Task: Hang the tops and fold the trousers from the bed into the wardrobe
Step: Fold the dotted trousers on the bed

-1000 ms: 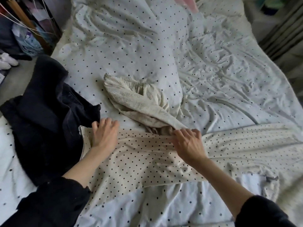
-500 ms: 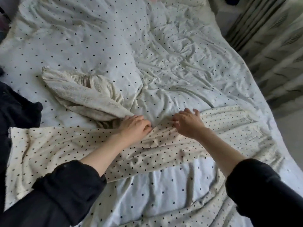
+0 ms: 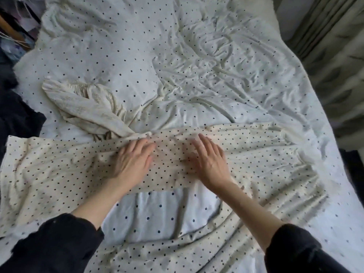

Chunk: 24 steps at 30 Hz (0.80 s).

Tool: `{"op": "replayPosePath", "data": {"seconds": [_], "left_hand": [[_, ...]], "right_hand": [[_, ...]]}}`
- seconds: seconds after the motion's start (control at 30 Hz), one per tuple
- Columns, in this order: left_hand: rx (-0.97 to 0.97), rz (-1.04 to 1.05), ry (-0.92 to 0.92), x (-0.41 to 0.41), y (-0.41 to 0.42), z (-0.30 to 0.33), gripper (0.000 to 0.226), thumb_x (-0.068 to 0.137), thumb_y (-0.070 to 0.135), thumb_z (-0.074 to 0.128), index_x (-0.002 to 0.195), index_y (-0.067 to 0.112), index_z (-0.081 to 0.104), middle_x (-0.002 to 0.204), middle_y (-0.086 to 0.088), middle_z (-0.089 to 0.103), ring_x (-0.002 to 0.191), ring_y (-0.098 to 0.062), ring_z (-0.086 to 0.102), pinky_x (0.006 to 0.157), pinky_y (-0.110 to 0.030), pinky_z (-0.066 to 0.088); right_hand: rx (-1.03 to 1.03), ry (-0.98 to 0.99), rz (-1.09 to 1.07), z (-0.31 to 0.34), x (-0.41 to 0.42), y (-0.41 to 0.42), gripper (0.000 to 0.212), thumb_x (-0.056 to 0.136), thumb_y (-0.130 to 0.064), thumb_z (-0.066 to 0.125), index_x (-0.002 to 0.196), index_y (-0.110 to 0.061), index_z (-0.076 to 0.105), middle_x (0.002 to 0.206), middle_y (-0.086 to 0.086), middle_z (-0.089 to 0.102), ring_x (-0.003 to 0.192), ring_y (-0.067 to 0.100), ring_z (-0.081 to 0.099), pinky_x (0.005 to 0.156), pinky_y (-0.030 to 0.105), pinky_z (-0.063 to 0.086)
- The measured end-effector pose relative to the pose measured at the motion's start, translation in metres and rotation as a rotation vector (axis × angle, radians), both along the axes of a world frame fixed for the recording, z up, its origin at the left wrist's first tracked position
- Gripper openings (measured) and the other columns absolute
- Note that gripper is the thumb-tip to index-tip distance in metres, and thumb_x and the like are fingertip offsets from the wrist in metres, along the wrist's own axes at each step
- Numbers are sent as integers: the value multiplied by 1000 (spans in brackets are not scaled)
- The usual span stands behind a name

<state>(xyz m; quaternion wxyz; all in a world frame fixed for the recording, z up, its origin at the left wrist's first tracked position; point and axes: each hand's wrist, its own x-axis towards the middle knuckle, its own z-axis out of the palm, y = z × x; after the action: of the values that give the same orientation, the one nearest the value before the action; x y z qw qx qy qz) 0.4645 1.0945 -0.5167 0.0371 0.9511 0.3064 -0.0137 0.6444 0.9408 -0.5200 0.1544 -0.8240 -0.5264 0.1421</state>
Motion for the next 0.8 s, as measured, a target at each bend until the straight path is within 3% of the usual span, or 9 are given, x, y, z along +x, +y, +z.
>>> {"op": "replayPosePath", "data": {"seconds": [0.07, 0.13, 0.23, 0.3, 0.37, 0.43, 0.57, 0.7, 0.8], "left_hand": [[-54, 169, 58, 8, -4, 0, 45, 96, 32, 35, 140, 26, 40, 152, -7, 25, 139, -29, 22, 113, -48, 20], [-55, 248, 49, 17, -21, 1, 47, 97, 29, 38, 144, 23, 35, 156, -10, 14, 143, -31, 9, 115, -51, 11], [-72, 150, -85, 25, -66, -1, 46, 90, 14, 56, 136, 14, 48, 150, -19, 29, 137, -42, 27, 107, -62, 25], [-84, 73, -144, 27, -104, -7, 52, 82, 7, 65, 132, 12, 52, 144, -21, 39, 130, -43, 38, 99, -64, 35], [-80, 3, -187, 32, -141, -9, 59, 72, 2, 72, 128, 12, 55, 140, -22, 44, 128, -40, 43, 101, -60, 36], [-87, -74, -244, 40, -174, -11, 63, 62, -3, 76, 121, 12, 60, 137, -21, 48, 126, -38, 45, 102, -57, 36], [-120, -202, -313, 50, -236, -21, 49, 53, -8, 78, 96, 13, 67, 114, -10, 58, 108, -27, 48, 92, -44, 43], [-208, -281, -309, 67, -282, -31, 30, 56, -2, 77, 80, 16, 69, 89, -1, 58, 83, -18, 47, 72, -31, 40], [-256, -313, -270, 86, -306, -43, 20, 67, 5, 68, 82, 18, 66, 92, 0, 57, 80, -17, 53, 61, -29, 50]], "right_hand": [[-75, 0, 35, -15, 10, -34, 57, 93, -14, 41, 148, -18, 26, 157, 7, 16, 145, 25, 14, 117, 44, 14], [-97, 21, -19, -24, 18, -66, 53, 96, -35, 24, 147, -20, 29, 156, 6, 18, 145, 25, 17, 117, 43, 13], [-169, 17, -56, -30, 21, -109, 68, 89, -49, 0, 150, -25, 12, 157, -1, 3, 146, 19, 3, 117, 35, -1], [-224, 5, -60, -33, 23, -141, 67, 86, -51, -6, 149, -28, -2, 154, -6, -10, 146, 16, -7, 116, 33, -8], [-234, -18, -101, -37, 27, -173, 62, 92, -49, 7, 149, -27, 4, 155, -3, -3, 145, 19, -2, 116, 37, -3], [-245, -67, -145, -41, 33, -202, 56, 94, -35, 26, 148, -20, 23, 154, 5, 17, 143, 27, 18, 115, 43, 8], [-202, -157, -190, -41, 49, -244, 51, 90, -20, 29, 138, -11, 45, 146, 12, 41, 135, 31, 38, 110, 48, 25], [-142, -188, -300, -38, 83, -273, 70, 75, 14, 48, 142, -6, 38, 148, 15, 36, 138, 31, 32, 113, 43, 23], [-211, -200, -312, -39, 118, -284, 77, 74, 12, 51, 146, -2, 28, 153, 14, 24, 142, 30, 22, 116, 43, 16]]}}
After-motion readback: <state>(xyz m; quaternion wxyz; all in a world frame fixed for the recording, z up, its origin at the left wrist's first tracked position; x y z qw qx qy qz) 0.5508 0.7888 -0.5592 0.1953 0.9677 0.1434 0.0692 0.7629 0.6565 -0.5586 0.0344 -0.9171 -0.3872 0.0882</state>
